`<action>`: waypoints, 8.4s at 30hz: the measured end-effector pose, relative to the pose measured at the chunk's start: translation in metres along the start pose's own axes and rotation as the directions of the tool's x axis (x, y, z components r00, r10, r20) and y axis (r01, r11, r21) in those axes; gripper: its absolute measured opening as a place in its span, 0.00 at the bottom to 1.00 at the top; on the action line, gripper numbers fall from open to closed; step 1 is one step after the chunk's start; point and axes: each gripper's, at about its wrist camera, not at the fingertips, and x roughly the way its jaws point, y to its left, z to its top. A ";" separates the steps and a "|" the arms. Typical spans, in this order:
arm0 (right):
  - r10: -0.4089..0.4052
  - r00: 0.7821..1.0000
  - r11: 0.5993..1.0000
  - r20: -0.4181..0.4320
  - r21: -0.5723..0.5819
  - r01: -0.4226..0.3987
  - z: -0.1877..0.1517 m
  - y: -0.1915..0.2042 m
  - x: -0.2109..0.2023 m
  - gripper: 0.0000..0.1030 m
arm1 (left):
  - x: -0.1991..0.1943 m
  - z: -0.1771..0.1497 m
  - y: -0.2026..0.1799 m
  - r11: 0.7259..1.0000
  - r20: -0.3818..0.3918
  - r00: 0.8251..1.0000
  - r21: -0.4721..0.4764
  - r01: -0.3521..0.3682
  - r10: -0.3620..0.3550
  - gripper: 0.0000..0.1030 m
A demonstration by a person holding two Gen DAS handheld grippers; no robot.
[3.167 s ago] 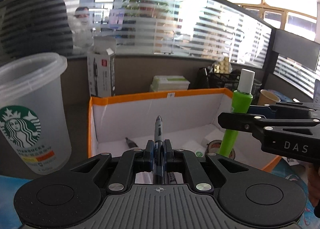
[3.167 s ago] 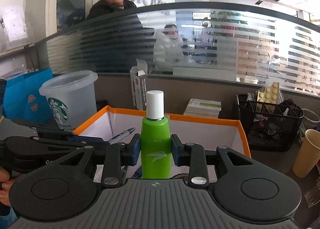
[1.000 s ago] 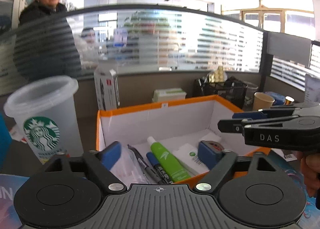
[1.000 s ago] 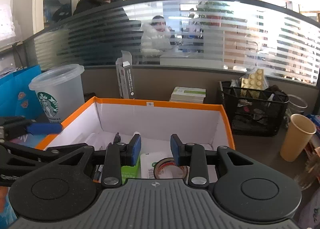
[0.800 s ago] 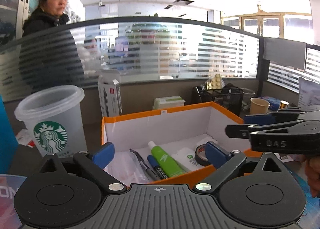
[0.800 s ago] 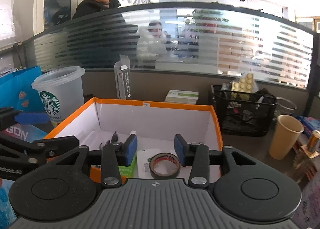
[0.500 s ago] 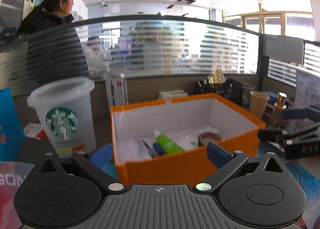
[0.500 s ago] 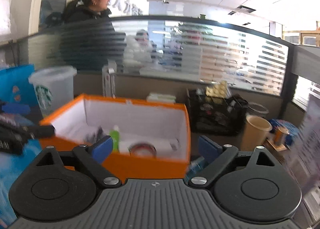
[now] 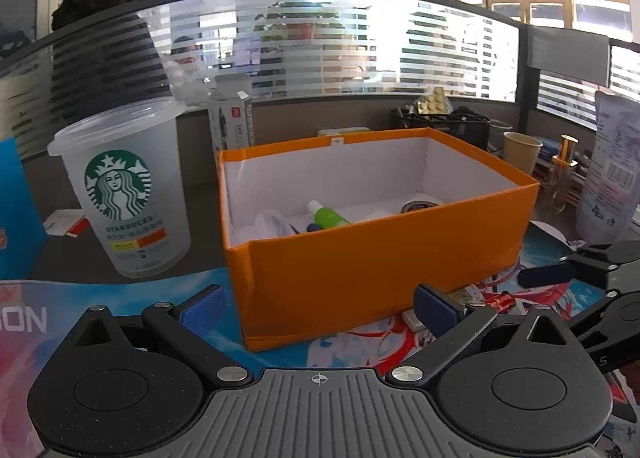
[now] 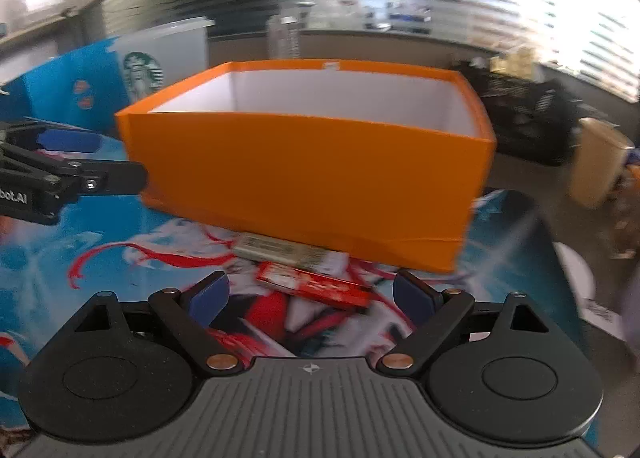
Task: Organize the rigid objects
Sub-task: 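Move both tools back toward the packets on the mouse mat, then grasp the white-green packet with the left tool while the right tool grasps the red packet, then lift both packets and carry them over the orange box, then lower both packets into the box and open both tools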
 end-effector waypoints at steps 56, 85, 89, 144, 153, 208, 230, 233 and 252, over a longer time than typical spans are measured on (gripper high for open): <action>-0.191 0.981 0.981 0.032 0.031 0.190 -0.005 0.017 0.033 0.96 | 0.051 -0.025 -0.019 0.965 -0.127 0.975 -0.165 -0.204 0.185 0.98; -0.181 0.983 0.982 -0.002 0.049 0.181 -0.024 -0.005 0.010 0.73 | 0.027 -0.057 0.026 0.988 -0.163 0.981 -0.098 -0.121 0.104 1.00; -0.195 0.981 0.980 0.011 0.049 0.195 -0.019 -0.001 0.014 0.47 | 0.029 -0.056 0.025 0.995 -0.153 0.987 -0.070 -0.068 0.056 0.96; -0.181 0.972 0.978 0.150 -0.080 0.195 -0.009 0.057 -0.038 0.17 | -0.043 -0.034 -0.009 0.999 -0.018 1.000 -0.034 0.005 -0.006 0.20; -0.171 0.963 0.977 0.209 -0.094 0.193 0.001 0.066 -0.058 0.17 | -0.060 -0.021 -0.009 1.000 0.035 0.999 -0.030 0.000 0.001 0.07; -0.159 0.946 0.981 0.283 -0.059 0.183 0.028 0.050 -0.060 0.17 | -0.047 0.018 0.002 0.995 0.099 0.992 -0.046 0.087 -0.082 0.20; -0.120 0.924 0.990 0.364 -0.028 0.140 0.121 0.002 -0.020 0.17 | 0.043 0.099 0.003 0.997 0.108 0.994 -0.064 0.041 -0.034 0.20; -0.117 0.946 0.991 0.301 -0.020 0.129 0.120 -0.008 0.007 0.17 | 0.068 0.091 0.005 0.996 0.049 0.998 -0.077 0.038 -0.034 0.20; -0.105 0.994 0.994 0.003 -0.037 0.105 0.109 -0.019 0.090 0.17 | 0.123 0.060 0.007 0.992 -0.131 0.989 -0.108 0.059 -0.074 0.20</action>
